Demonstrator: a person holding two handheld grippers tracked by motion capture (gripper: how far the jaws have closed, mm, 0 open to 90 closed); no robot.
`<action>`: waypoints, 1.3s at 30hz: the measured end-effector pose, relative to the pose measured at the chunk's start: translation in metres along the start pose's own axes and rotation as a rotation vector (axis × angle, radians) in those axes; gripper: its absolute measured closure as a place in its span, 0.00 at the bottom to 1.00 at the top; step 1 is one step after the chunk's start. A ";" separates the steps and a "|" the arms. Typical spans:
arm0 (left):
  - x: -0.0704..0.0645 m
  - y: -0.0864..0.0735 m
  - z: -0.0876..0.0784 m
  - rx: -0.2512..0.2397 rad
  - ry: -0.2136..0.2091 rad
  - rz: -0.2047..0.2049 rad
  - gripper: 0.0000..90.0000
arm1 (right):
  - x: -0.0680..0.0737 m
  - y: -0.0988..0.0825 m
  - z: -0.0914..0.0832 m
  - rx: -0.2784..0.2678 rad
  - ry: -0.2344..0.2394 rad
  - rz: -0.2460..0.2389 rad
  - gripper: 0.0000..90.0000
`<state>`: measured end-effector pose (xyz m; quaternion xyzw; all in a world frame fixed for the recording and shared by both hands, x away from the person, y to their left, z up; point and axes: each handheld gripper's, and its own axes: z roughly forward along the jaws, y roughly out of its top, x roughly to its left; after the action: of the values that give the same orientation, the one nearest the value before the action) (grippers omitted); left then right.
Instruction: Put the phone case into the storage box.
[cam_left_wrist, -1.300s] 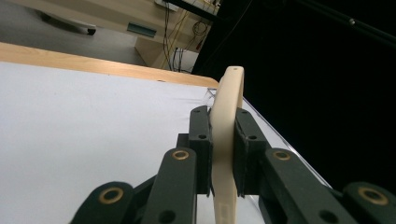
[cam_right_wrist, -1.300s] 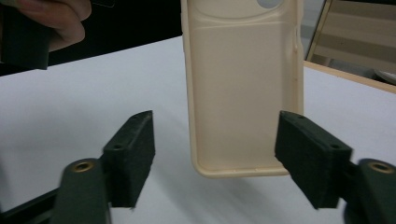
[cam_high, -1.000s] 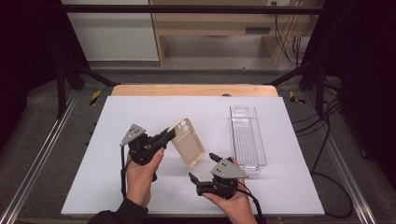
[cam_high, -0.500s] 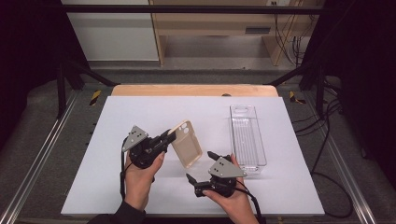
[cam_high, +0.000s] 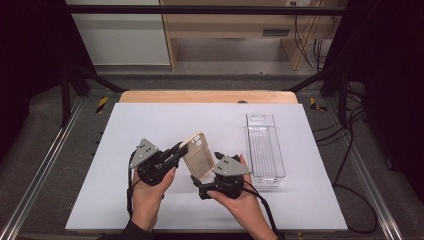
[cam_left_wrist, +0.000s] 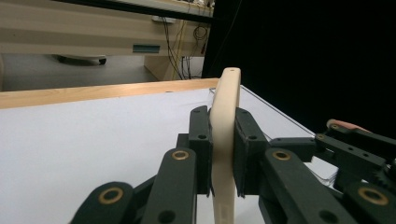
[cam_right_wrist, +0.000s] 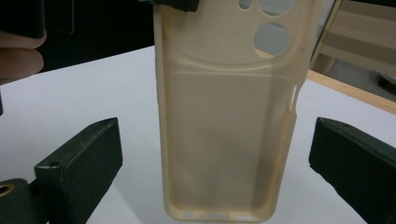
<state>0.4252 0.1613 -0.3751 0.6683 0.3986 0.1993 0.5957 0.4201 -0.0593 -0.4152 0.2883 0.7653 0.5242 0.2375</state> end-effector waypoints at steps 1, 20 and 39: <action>-0.001 0.000 -0.001 0.000 -0.002 0.003 0.89 | -0.001 0.001 0.001 0.004 0.004 0.002 0.04; -0.005 0.001 -0.008 -0.001 -0.036 -0.025 0.89 | 0.000 0.023 0.020 0.048 -0.022 -0.008 0.04; -0.007 0.001 -0.006 0.003 -0.039 -0.022 0.89 | 0.001 0.030 0.030 0.023 -0.018 0.039 0.06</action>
<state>0.4163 0.1598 -0.3714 0.6684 0.3944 0.1788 0.6047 0.4453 -0.0303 -0.3967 0.3107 0.7632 0.5174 0.2309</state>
